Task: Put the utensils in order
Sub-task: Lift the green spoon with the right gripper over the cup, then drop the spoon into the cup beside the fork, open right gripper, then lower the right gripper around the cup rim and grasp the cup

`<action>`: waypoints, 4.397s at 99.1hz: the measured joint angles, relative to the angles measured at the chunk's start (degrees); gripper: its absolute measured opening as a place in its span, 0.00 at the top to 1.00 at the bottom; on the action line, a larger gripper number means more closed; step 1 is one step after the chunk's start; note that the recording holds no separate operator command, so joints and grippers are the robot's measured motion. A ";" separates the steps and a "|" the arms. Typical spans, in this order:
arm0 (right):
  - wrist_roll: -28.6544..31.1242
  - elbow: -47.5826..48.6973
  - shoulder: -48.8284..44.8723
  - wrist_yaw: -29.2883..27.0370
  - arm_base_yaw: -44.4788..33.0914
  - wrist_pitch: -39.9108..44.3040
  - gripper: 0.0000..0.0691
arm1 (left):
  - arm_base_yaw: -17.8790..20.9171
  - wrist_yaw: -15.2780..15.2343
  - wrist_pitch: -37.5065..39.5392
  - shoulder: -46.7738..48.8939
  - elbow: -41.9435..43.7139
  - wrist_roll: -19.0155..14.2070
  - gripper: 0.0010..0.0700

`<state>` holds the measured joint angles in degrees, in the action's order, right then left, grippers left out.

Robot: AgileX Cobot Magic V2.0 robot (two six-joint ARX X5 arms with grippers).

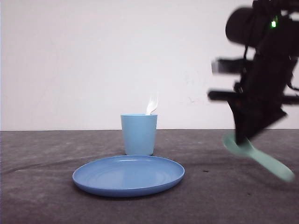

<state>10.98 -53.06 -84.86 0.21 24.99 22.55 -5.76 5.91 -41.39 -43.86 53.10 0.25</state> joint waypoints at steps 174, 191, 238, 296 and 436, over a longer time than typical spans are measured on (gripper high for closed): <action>-15.52 -7.15 -22.97 5.70 11.37 -62.03 0.97 | 0.00 0.02 0.00 0.00 0.00 0.22 0.67; -15.69 -7.15 -23.82 5.68 11.37 -59.98 0.97 | 0.00 0.02 -0.02 0.00 0.00 0.24 0.67; -15.69 -7.15 -23.45 5.86 11.39 -62.20 0.48 | 0.00 0.02 0.04 0.00 0.00 0.26 0.67; -11.21 -7.17 -0.59 8.83 11.02 -31.17 0.40 | 0.00 0.02 0.07 0.00 0.00 0.42 0.67; -4.70 1.70 -16.41 8.87 9.38 -39.52 0.01 | 0.00 0.02 0.13 0.00 0.00 0.59 0.67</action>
<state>6.28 -51.35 -101.27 9.08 34.37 -16.97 -5.76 5.93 -41.25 -43.86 53.10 0.84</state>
